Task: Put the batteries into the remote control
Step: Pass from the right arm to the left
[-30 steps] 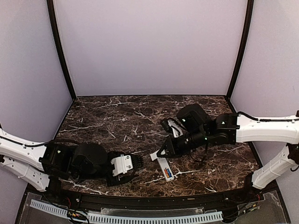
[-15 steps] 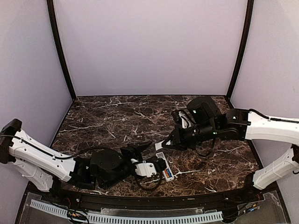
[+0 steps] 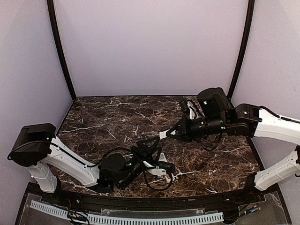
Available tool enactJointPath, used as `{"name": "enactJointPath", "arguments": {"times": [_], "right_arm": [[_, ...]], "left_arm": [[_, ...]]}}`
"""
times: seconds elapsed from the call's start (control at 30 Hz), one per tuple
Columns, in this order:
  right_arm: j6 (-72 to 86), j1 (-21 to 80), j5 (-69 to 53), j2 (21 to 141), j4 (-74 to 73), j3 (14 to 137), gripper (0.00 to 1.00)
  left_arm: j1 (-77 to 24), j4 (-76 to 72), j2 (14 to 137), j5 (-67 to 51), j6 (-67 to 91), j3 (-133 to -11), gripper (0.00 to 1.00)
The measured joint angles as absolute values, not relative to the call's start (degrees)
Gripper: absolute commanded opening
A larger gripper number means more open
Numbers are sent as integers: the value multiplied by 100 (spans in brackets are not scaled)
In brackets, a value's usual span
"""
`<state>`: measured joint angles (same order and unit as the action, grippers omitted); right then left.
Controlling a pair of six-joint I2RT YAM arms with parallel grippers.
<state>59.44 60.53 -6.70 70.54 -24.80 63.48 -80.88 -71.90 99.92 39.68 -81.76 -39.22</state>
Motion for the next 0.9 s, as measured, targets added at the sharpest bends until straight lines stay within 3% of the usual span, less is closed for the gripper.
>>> {"name": "enactJointPath", "arguments": {"times": [0.33,0.53,0.9], "right_arm": [[5861,6010,-670,7120,-2556,6488,0],[5913,6010,-768,7146,-2327,6392,0],[5933,6010,-840,7196,-2224,6333,0]], "left_arm": [[-8071,-7502,10073,4058,-8844,-4106,52],[-8049,-7526,10084,4156,-8965,-4213,33],[-7959,-7546,10165,4416,-8989,-4495,14]]}}
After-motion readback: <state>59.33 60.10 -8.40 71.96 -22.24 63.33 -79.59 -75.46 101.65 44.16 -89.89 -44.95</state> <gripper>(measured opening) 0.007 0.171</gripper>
